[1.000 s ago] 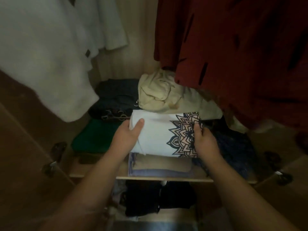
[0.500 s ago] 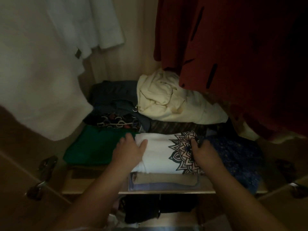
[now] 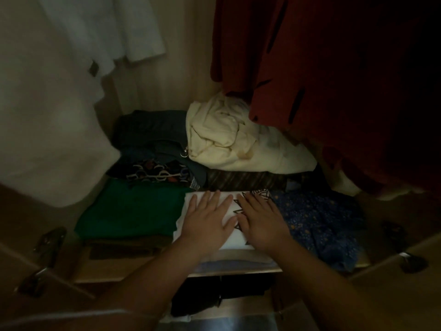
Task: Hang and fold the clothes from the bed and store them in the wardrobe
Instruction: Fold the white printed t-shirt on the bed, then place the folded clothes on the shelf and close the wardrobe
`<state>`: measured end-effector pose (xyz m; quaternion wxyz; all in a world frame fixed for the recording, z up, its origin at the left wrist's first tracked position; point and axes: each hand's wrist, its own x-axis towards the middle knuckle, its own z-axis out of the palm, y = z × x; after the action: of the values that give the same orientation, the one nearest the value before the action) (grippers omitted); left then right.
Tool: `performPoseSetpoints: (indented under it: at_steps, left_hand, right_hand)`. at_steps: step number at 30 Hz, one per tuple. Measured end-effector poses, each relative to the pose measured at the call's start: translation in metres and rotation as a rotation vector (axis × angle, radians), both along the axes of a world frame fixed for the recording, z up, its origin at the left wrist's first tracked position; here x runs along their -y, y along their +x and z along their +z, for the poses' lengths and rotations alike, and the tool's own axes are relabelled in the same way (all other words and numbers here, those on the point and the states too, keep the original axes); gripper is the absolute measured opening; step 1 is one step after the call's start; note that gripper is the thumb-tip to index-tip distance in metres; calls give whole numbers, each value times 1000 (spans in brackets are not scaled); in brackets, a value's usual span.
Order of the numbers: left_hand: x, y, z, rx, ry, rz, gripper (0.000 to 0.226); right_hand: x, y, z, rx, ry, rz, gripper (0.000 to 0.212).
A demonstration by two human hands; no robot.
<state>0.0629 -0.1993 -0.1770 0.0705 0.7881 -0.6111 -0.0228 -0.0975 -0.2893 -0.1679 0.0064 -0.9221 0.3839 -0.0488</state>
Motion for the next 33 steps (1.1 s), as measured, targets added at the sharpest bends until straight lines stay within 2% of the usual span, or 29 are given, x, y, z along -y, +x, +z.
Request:
performPoseSetpoints:
  at_steps: [7, 12, 18, 26, 29, 33]
  left_hand:
    - [-6, -6, 30, 2, 29, -32, 68]
    - [-24, -41, 63, -4, -91, -40, 65]
    - [-73, -160, 73, 55, -215, -182, 68]
    - [-160, -346, 46, -95, -41, -405, 67]
    - [-192, -412, 32, -106, 27, -534, 66]
    - [-215, -475, 30, -130, 17, -645, 70]
  right_hand:
    - [-8, -9, 25, 19, 25, -10, 58]
    - [-33, -58, 62, 150, -12, -98, 58]
    - [-111, -175, 77, 200, -66, -224, 58]
    - [-271, -389, 55, 233, -65, -567, 63]
    - [-340, -451, 47, 314, -104, -673, 62]
    - [-393, -514, 39, 444, -104, -804, 56]
